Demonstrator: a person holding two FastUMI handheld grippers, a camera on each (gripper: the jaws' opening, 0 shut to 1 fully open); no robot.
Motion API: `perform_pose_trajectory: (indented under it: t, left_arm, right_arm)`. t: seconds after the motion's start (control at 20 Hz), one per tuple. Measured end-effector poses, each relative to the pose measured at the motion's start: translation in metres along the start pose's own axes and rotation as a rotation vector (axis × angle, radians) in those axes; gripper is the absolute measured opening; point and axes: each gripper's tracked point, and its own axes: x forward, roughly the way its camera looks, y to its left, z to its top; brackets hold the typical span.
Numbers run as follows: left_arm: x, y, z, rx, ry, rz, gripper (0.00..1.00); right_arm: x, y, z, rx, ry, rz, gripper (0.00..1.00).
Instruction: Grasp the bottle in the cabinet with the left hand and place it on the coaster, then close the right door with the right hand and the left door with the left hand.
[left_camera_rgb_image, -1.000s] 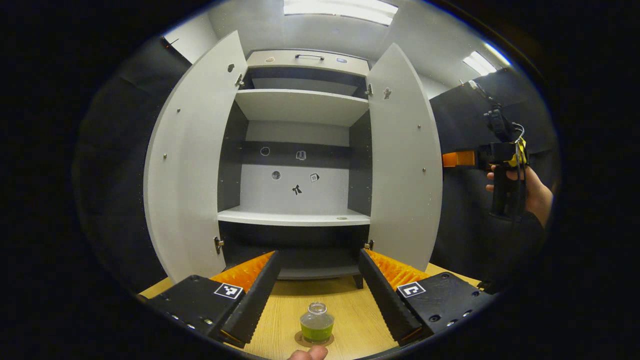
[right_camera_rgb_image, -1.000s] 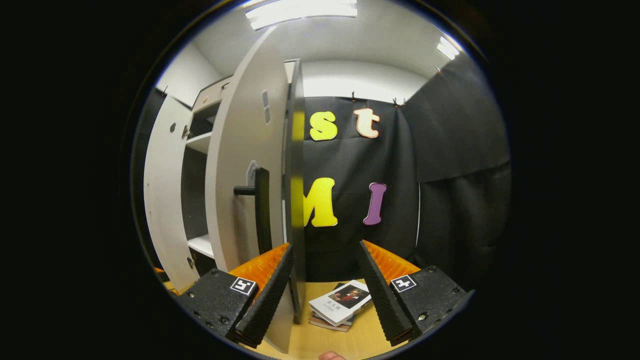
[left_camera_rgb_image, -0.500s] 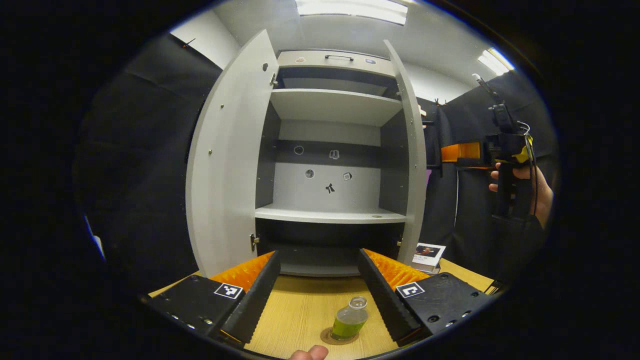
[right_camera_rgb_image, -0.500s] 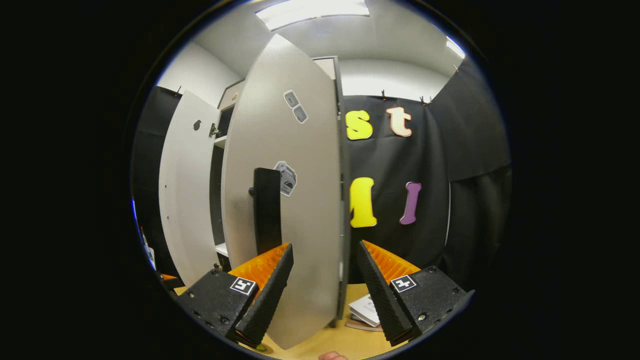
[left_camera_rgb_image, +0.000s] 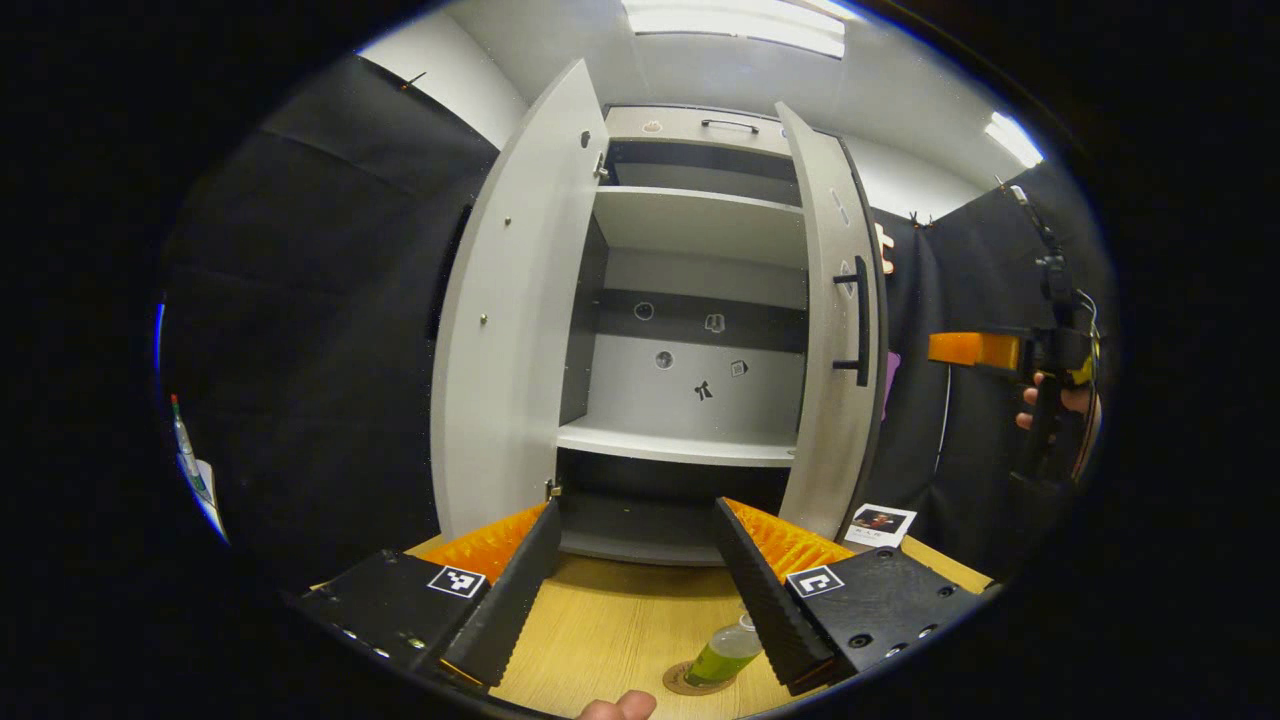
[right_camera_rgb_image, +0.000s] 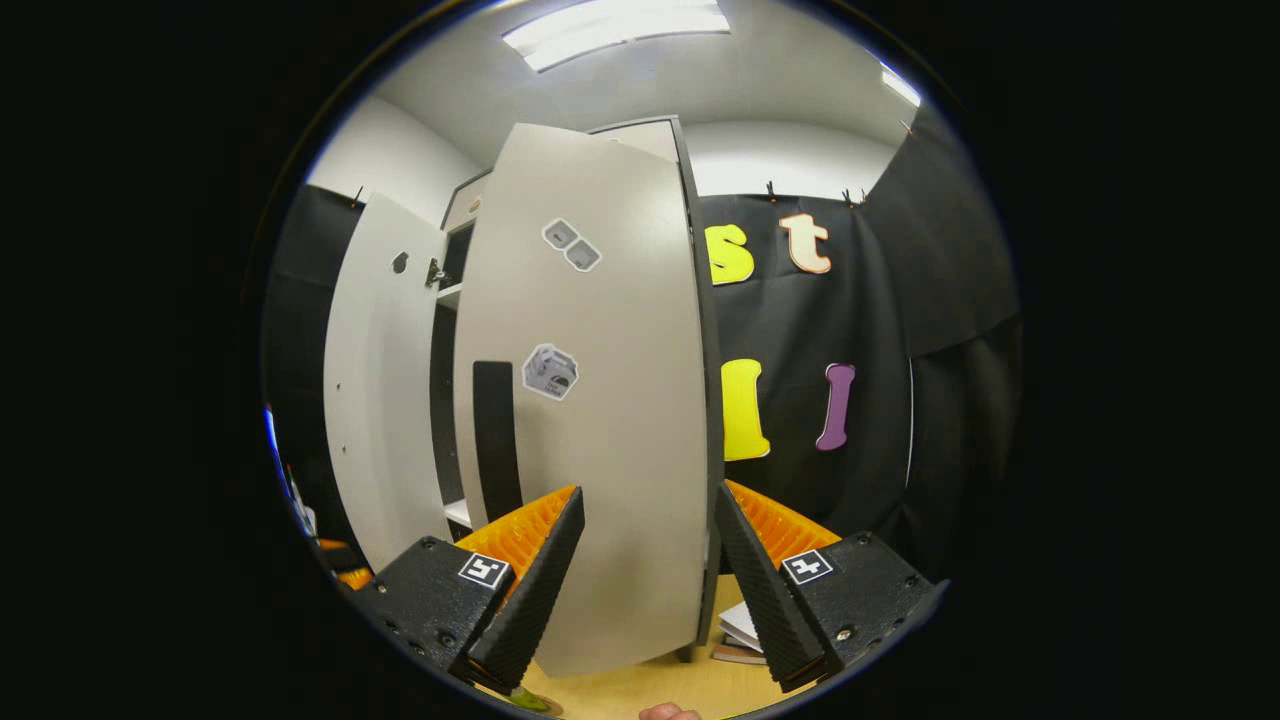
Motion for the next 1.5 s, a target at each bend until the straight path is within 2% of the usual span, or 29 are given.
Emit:
perform_pose_trajectory:
  t: [0.25,0.3,0.35,0.45,0.5,0.55,0.7,0.8,0.9,1.05,1.1,1.15,1.2,1.25,1.3,1.35,1.4,1.5]
  left_arm:
    - [-0.008,0.050,0.035,0.005,-0.072,0.130,0.94]
    - [-0.009,0.060,0.041,0.008,-0.083,0.157,0.97]
    - [-0.011,0.073,0.045,0.009,-0.087,0.189,0.94]
    - [-0.011,0.101,0.052,-0.005,-0.089,0.254,0.96]
    - [-0.011,0.116,0.057,-0.015,-0.095,0.281,0.94]
    - [-0.011,0.135,0.065,-0.024,-0.107,0.316,0.97]
    - [-0.007,0.190,0.077,-0.056,-0.119,0.433,0.95]
    - [-0.002,0.220,0.083,-0.098,-0.123,0.477,0.95]
    - [0.012,0.244,0.090,-0.137,-0.140,0.496,0.95]
    - [0.036,0.263,0.106,-0.141,-0.154,0.499,0.95]
    - [0.045,0.266,0.111,-0.134,-0.161,0.498,1.00]
    - [0.056,0.266,0.117,-0.127,-0.167,0.491,1.00]
    - [0.065,0.266,0.122,-0.117,-0.172,0.484,0.95]
    - [0.072,0.265,0.127,-0.103,-0.177,0.477,0.95]
    - [0.076,0.262,0.130,-0.087,-0.178,0.472,1.00]
    - [0.080,0.258,0.132,-0.072,-0.178,0.465,1.00]
    - [0.083,0.252,0.132,-0.063,-0.173,0.454,0.95]
    - [0.092,0.246,0.123,-0.057,-0.149,0.427,0.95]
  right_arm:
    - [-0.032,0.011,-0.038,-0.004,0.008,0.006,0.81]
    - [-0.038,0.013,-0.045,-0.003,0.003,0.005,0.81]
    - [-0.044,0.015,-0.052,-0.004,0.000,0.005,0.81]
    - [-0.054,0.021,-0.067,0.000,0.009,0.007,0.82]
    - [-0.061,0.024,-0.075,0.003,0.018,0.011,0.82]
    - [-0.067,0.027,-0.085,0.007,0.033,0.011,0.82]
    - [-0.082,0.039,-0.117,0.021,0.120,0.036,0.82]
    - [-0.091,0.041,-0.132,0.034,0.167,0.044,0.82]
    - [-0.095,0.040,-0.141,0.035,0.199,0.039,0.82]
    - [-0.100,0.033,-0.145,0.003,0.216,0.013,0.82]
    - [-0.102,0.030,-0.145,-0.005,0.217,0.004,0.82]
    - [-0.102,0.027,-0.145,-0.009,0.217,-0.002,0.82]
    - [-0.103,0.026,-0.145,-0.012,0.218,-0.008,0.82]
    - [-0.104,0.024,-0.144,-0.017,0.217,-0.015,0.82]
    - [-0.105,0.022,-0.144,-0.022,0.215,-0.024,0.82]
    - [-0.105,0.021,-0.144,-0.028,0.214,-0.031,0.82]
    - [-0.104,0.020,-0.145,-0.030,0.213,-0.035,0.82]
    - [-0.103,0.021,-0.145,-0.025,0.214,-0.033,0.82]
